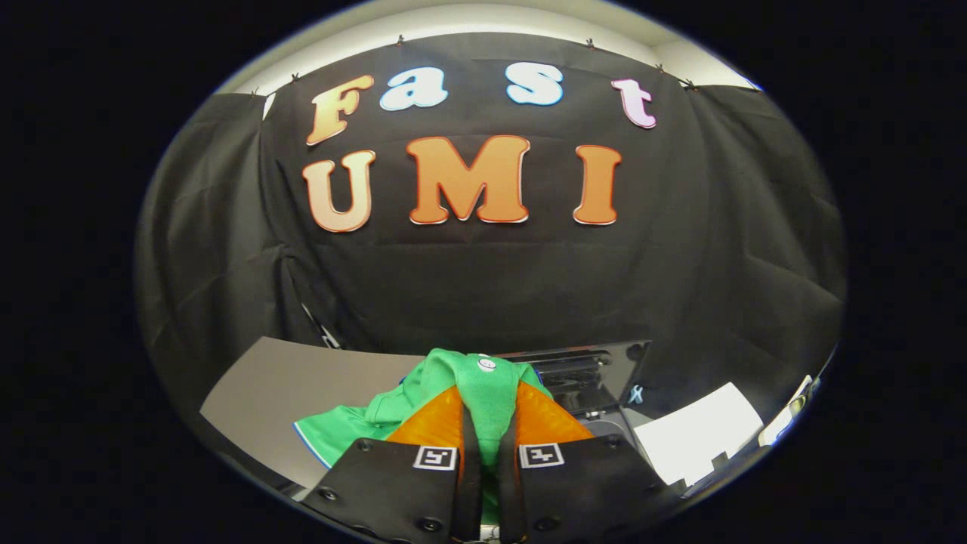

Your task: Put the clothes into the washing machine and then close the washing machine lid.

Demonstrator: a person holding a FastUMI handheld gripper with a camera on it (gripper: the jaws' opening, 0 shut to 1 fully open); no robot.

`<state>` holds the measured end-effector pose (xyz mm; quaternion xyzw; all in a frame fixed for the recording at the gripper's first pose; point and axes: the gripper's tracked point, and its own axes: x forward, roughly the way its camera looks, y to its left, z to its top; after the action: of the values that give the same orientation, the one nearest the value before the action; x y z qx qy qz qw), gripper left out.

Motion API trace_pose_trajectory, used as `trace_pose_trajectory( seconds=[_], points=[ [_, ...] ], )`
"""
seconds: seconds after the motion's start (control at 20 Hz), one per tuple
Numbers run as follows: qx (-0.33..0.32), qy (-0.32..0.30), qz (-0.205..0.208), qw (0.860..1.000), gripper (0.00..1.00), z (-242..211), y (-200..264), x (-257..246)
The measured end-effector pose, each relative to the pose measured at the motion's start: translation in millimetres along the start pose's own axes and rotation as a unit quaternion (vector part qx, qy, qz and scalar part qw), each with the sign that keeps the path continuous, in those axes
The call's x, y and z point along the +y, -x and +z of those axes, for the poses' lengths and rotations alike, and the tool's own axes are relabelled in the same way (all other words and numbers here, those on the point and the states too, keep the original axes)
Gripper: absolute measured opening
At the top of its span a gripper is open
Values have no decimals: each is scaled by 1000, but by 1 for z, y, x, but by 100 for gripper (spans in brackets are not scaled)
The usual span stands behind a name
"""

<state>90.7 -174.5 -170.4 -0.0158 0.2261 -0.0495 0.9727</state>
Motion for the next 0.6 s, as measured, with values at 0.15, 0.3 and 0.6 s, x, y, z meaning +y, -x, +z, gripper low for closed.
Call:
trace_pose_trajectory(
  seconds=[0.15, 0.3, 0.6],
  points=[
    [8, -14, -17, 1000, 16, -12, -4, -29],
    [13, -28, -27, 999, 16, -24, -8, -52],
    [27, -40, -57, 997, 16, -51, -17, -91]
  ],
)
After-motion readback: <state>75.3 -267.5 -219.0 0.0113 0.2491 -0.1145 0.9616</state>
